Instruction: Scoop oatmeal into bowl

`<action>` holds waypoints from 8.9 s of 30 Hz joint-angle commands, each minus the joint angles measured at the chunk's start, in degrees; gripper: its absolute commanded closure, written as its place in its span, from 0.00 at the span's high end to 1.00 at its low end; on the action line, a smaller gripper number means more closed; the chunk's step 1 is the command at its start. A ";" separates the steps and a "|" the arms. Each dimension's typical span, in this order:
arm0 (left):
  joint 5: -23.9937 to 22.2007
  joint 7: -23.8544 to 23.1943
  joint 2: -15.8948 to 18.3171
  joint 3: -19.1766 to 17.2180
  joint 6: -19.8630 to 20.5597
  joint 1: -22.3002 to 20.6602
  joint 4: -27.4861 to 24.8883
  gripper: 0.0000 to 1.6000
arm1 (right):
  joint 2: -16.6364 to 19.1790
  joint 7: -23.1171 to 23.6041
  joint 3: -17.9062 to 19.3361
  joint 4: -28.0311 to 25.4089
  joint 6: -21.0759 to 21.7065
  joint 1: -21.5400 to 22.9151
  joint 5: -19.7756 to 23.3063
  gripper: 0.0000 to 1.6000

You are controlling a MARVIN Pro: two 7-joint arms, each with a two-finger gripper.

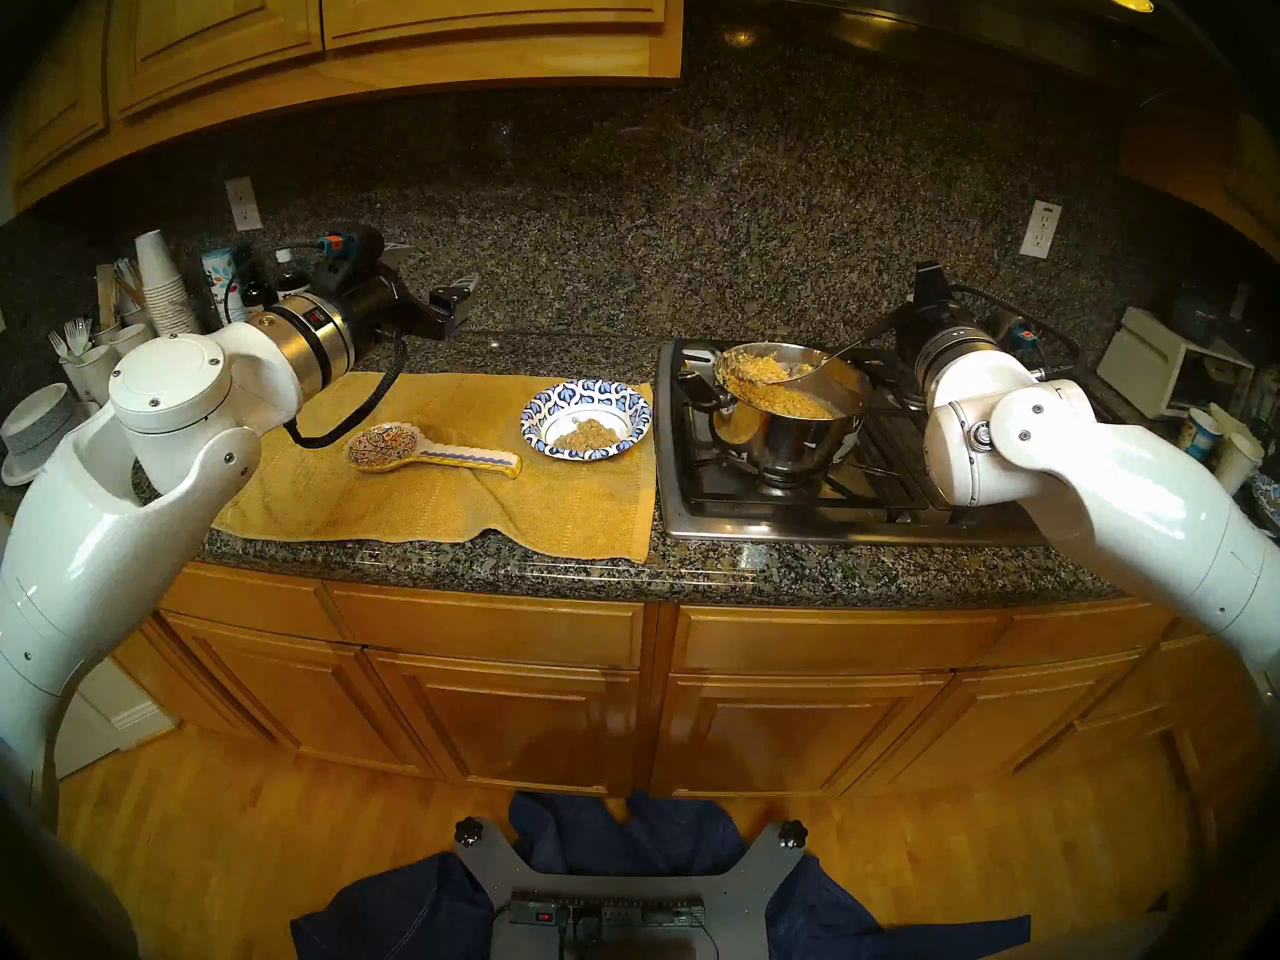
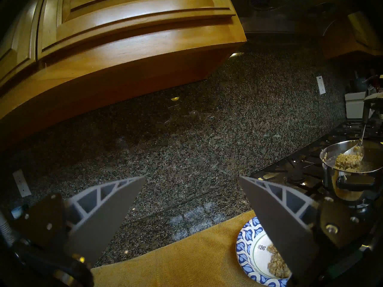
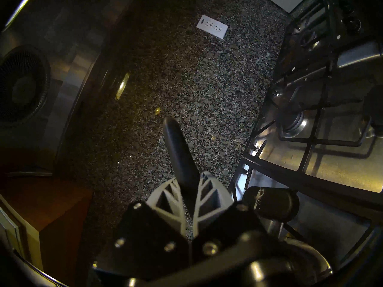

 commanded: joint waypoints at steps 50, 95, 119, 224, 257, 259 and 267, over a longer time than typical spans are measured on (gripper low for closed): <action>0.05 0.13 0.06 -1.35 -1.00 -1.87 -0.68 1.00 | -25.64 1.86 -7.82 6.69 4.69 9.96 -6.20 0.00; 0.02 0.14 0.08 -1.32 -1.08 -1.90 -0.67 1.00 | -32.89 2.51 -25.22 20.74 4.41 16.87 -32.94 0.00; 0.02 0.15 0.10 -1.31 -1.09 -1.90 -0.67 1.00 | -34.19 0.26 -33.03 26.87 4.04 18.58 -49.29 0.00; 0.04 0.14 0.12 -1.22 -1.37 -1.98 -0.60 1.00 | -34.32 4.79 -44.13 45.44 -0.05 23.60 -101.88 0.00; -0.01 0.19 0.20 -1.24 -1.23 -1.90 -0.65 1.00 | -34.21 -3.14 -37.23 37.38 0.33 22.81 -88.95 0.00; -0.02 0.19 0.21 -1.23 -1.22 -1.90 -0.66 1.00 | -33.99 -3.89 -36.65 36.17 0.34 22.85 -87.28 0.00; -0.03 0.20 0.24 -1.23 -1.18 -1.87 -0.67 1.00 | -32.33 -6.60 -34.27 30.99 0.21 23.83 -83.33 0.00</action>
